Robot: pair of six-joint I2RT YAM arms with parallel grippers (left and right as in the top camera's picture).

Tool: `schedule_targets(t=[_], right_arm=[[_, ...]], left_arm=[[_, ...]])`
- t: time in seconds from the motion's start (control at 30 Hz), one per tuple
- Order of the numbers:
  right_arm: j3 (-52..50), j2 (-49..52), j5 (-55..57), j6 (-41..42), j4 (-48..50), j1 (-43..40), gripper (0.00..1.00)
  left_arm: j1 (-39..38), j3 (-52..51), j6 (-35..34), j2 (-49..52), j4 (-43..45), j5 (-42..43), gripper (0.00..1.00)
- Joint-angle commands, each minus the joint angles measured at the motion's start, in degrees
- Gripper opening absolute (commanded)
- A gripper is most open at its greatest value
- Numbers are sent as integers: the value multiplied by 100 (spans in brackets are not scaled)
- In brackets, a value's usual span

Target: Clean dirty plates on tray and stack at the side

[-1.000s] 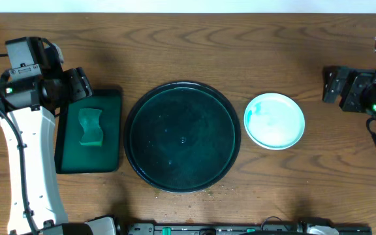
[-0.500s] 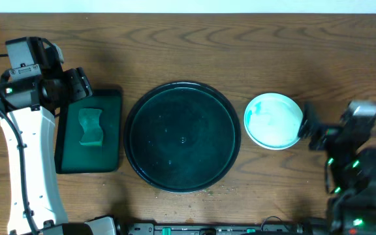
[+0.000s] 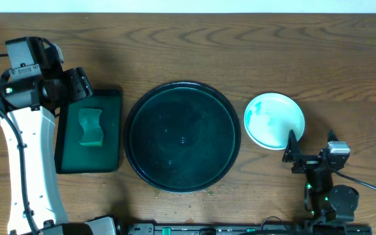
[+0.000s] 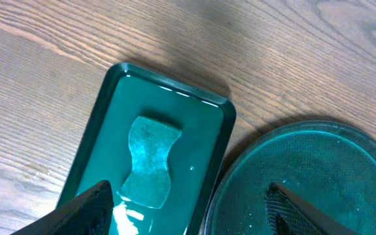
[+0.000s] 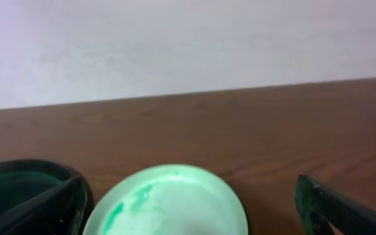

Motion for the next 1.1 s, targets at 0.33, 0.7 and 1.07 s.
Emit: schedule_targets(t=[0.33, 0.7, 1.07], right_arm=[[-94, -177, 72, 103, -133, 144, 99], [-94, -177, 70, 103, -133, 144, 99], [-94, -177, 72, 103, -133, 144, 99]], left_arm=[[20, 17, -7, 20, -9, 11, 75], [20, 17, -7, 20, -9, 11, 75], [20, -2, -4, -46, -9, 7, 75]])
